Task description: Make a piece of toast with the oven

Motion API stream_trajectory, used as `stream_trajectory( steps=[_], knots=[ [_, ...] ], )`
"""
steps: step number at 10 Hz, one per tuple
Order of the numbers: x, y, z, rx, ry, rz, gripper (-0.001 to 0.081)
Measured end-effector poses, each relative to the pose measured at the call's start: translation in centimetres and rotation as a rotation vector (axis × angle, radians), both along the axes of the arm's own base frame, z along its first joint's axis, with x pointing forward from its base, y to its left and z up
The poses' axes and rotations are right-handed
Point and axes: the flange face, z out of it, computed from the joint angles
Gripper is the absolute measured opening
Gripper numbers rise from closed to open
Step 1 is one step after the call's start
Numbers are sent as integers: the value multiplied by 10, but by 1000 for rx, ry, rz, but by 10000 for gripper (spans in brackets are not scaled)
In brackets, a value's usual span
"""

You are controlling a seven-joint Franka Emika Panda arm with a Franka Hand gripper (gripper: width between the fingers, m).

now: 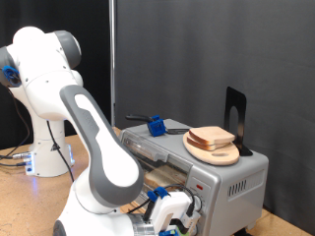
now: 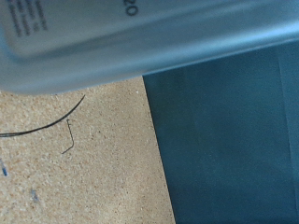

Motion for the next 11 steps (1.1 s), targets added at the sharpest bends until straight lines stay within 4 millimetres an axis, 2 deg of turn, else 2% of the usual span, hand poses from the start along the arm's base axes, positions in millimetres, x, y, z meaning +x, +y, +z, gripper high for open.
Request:
stream_trajectory(
  steps=[4, 6, 11],
  knots=[
    [-9, 0, -5, -4, 2, 48, 682],
    [-13, 1, -2, 28, -25, 97, 682],
    [-10, 0, 0, 8, -100, 111, 682]
  ],
)
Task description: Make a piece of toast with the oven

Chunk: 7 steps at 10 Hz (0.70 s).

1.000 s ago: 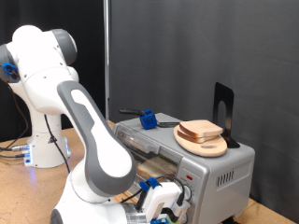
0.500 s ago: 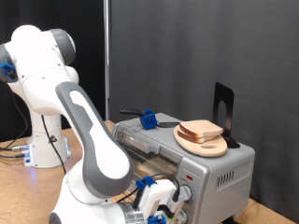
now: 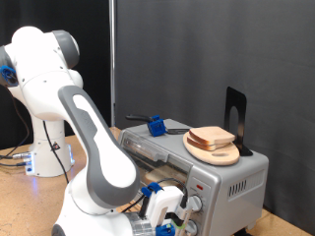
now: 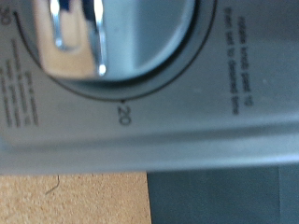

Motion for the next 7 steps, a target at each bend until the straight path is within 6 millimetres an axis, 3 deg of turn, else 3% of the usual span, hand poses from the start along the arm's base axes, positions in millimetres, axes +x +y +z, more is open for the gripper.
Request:
stream_trajectory(
  steps=[7],
  knots=[
    [9, 1, -7, 53, -34, 28, 682]
  ],
)
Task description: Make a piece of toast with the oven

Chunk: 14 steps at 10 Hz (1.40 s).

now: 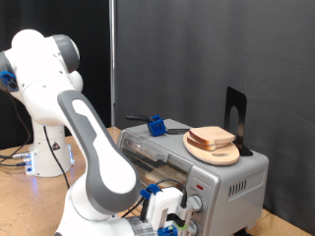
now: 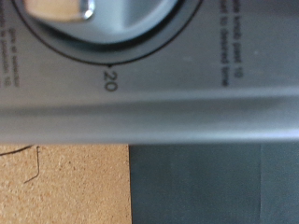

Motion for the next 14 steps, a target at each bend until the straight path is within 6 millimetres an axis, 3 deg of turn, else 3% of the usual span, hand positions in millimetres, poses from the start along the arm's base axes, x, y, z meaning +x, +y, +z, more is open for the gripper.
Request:
stream_trajectory(
  steps=[5, 6, 7, 9, 10, 11, 12, 13, 14],
  knots=[
    [10, 1, 0, 13, 43, -10, 682],
    [11, 2, 1, 12, 45, -10, 568],
    [12, 3, 1, 12, 49, -10, 568],
    [12, 3, 1, 9, 54, -8, 206],
    [11, 3, 1, 7, 57, -6, 206],
    [10, 2, 0, 3, 59, -1, 79],
    [9, 1, -1, -1, 62, 4, 79],
    [9, 1, -1, 0, 64, 6, 17],
    [9, 1, -1, 0, 66, 6, 5]
  ],
)
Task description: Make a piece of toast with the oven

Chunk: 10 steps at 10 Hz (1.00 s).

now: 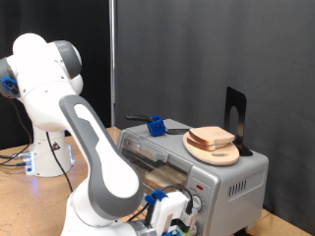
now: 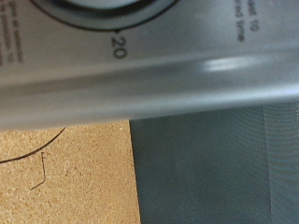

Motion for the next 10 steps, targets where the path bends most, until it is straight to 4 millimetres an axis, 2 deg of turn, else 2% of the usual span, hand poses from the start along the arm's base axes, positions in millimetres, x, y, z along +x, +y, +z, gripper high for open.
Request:
stream_trajectory(
  steps=[4, 10],
  knots=[
    [0, 0, 0, 1, 32, -8, 0],
    [2, -1, 4, -31, 321, -57, 0]
  ],
)
